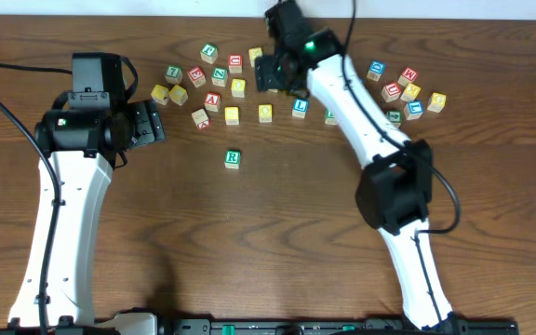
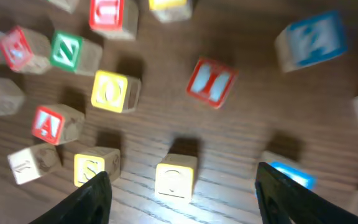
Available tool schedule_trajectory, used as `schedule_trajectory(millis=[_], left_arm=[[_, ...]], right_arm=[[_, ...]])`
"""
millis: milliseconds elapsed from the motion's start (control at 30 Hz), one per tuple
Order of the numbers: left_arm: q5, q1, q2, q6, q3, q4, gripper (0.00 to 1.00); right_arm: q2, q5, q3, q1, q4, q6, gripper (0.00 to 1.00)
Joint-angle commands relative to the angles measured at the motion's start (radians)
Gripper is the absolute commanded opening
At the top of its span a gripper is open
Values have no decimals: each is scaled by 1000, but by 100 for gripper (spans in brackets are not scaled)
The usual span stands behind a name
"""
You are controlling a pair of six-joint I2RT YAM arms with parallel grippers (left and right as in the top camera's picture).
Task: Spell out ROBOT
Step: 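Move the right gripper to the yellow O block and grasp it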
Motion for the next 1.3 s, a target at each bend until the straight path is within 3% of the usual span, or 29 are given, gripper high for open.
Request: schedule_trajectory(millis=[0, 367, 1267], left_arm=[[-13, 5, -2, 9, 17, -6, 87], [-13, 5, -2, 9, 17, -12, 86], [-13, 5, -2, 9, 17, -13, 86]], right_arm=[[38, 29, 20, 35, -5, 38, 71], [120, 151, 15, 84, -14, 130, 57], [77, 146, 15, 85, -45, 53, 27]])
